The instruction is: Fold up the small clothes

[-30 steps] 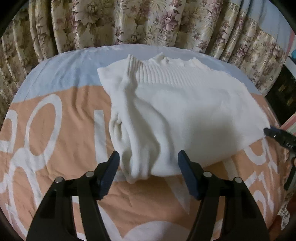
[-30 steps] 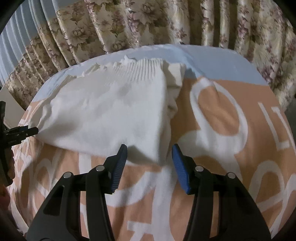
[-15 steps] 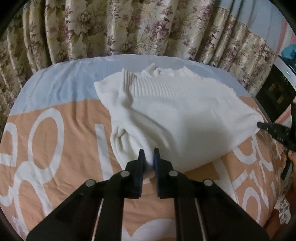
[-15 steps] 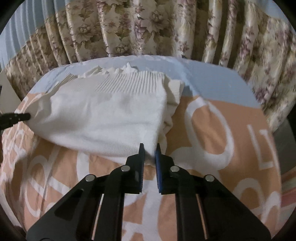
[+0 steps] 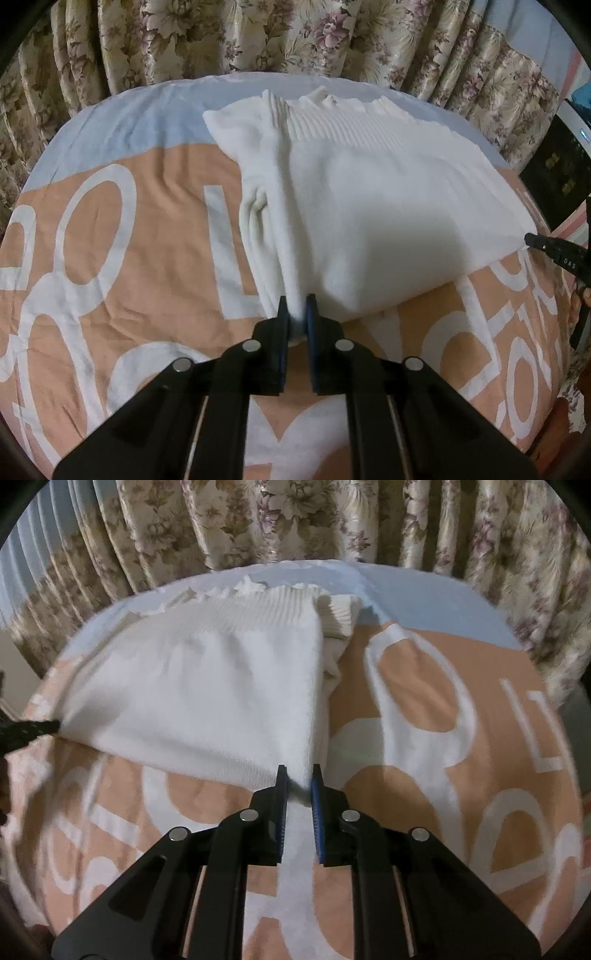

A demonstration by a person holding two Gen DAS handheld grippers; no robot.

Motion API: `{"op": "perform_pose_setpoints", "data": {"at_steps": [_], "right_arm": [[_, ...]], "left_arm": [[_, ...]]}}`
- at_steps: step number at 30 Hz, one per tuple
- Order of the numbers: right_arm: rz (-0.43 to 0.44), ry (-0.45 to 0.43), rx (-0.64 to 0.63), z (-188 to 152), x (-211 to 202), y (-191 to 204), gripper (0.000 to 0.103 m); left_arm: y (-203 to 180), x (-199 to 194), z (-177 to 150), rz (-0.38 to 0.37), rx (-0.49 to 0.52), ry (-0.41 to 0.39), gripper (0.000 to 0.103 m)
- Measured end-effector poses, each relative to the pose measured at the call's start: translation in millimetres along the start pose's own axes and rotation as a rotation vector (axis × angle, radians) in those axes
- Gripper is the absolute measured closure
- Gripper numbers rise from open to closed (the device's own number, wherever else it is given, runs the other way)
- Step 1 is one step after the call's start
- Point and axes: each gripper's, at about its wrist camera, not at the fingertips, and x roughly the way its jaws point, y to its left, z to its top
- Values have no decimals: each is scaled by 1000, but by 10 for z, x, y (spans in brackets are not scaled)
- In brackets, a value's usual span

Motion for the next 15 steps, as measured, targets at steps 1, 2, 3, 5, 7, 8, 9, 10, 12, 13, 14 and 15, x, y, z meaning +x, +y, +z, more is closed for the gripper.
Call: {"op": "perform_pose_setpoints", "data": {"at_steps": [1,2,3,5,7,8,9,10,12,13,14,15], "right_arm": [[17,-3,10,9,-8,-13,87],[21,-7,20,20,-28,-25,85],[18,-12,27,36,-58,-39,83],[7,-38,35,68,-157,-49,78],[-12,-74,30,114,-261,-51,71],[-33,-98,17,164,-311,-31,69],[-42,-114,4,204,-332,-6,68],[-46,-128,-7,267,-324,36,65],[-39,-125,-18,346,-240,97,64],[-38,-120,-32,396,-157,170,64],[-36,-116,-41,427,-86,222,63],[-35,-107,-49,450,-18,269,62]], "left_arm": [[8,-6,2,3,-9,-7,88],[11,-9,14,12,-12,-11,87],[-13,-31,23,20,-6,-16,85],[-101,-132,38,92,33,-38,63],[-185,-250,72,146,66,-74,43],[-217,-312,106,157,69,-94,39],[-244,-363,166,160,60,-115,30],[-256,-373,211,159,48,-128,23],[-290,-353,334,140,8,-154,23],[-320,-287,432,135,-22,-151,23],[-353,-206,508,138,-46,-144,22],[-373,-154,544,137,-57,-140,21]]}}
